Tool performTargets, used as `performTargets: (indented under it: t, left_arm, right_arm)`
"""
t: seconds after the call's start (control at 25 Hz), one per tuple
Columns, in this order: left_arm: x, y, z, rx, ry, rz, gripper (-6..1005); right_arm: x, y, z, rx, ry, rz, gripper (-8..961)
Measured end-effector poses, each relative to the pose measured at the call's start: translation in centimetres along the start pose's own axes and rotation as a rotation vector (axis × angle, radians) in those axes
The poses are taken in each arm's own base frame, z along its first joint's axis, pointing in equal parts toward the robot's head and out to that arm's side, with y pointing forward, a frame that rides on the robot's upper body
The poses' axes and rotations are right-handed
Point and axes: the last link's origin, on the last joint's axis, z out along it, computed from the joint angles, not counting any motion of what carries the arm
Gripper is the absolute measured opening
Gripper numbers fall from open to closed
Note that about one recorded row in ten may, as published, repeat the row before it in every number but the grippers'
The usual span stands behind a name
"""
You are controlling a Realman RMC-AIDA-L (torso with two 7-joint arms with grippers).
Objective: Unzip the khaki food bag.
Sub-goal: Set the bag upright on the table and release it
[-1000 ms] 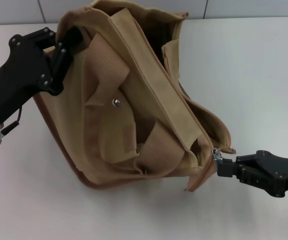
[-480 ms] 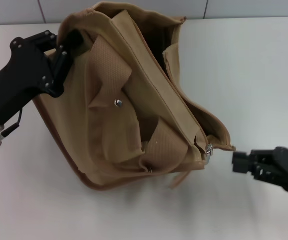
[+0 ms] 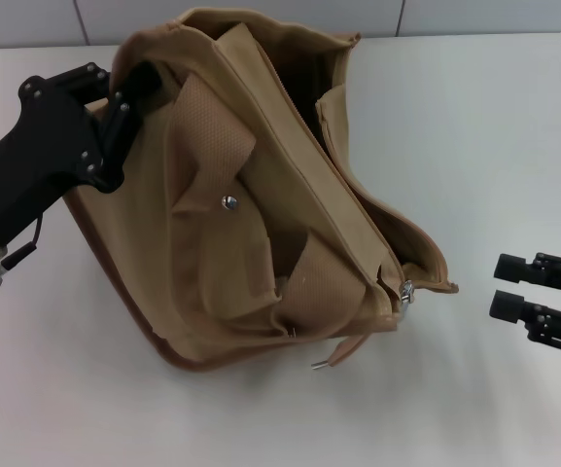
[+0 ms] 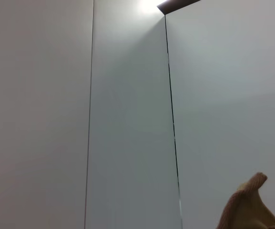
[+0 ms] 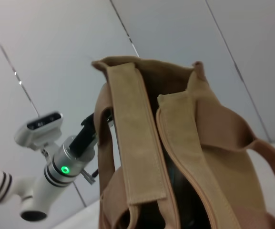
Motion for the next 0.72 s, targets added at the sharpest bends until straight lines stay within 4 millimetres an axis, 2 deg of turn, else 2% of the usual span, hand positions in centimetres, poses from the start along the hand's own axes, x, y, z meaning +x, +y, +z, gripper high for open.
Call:
performTargets:
  t: [0.12, 0.44, 0.72]
  left_arm:
    - [0.0, 0.0, -0.1, 0.003, 0.0, 0.0, 63]
    - [0.0, 0.0, -0.1, 0.002, 0.001, -0.001, 64]
    - [0.0, 0.0, 0.0, 0.0, 0.002, -0.001, 64]
  right_arm:
    - [0.7, 0.3, -0.1, 0.034, -0.019, -0.108, 517]
    - [2.6, -0.1, 0.2, 0.205, -0.038, -0.303, 551]
    - [3.5, -0.4, 1.5, 0.219, -0.017, -0.365, 528]
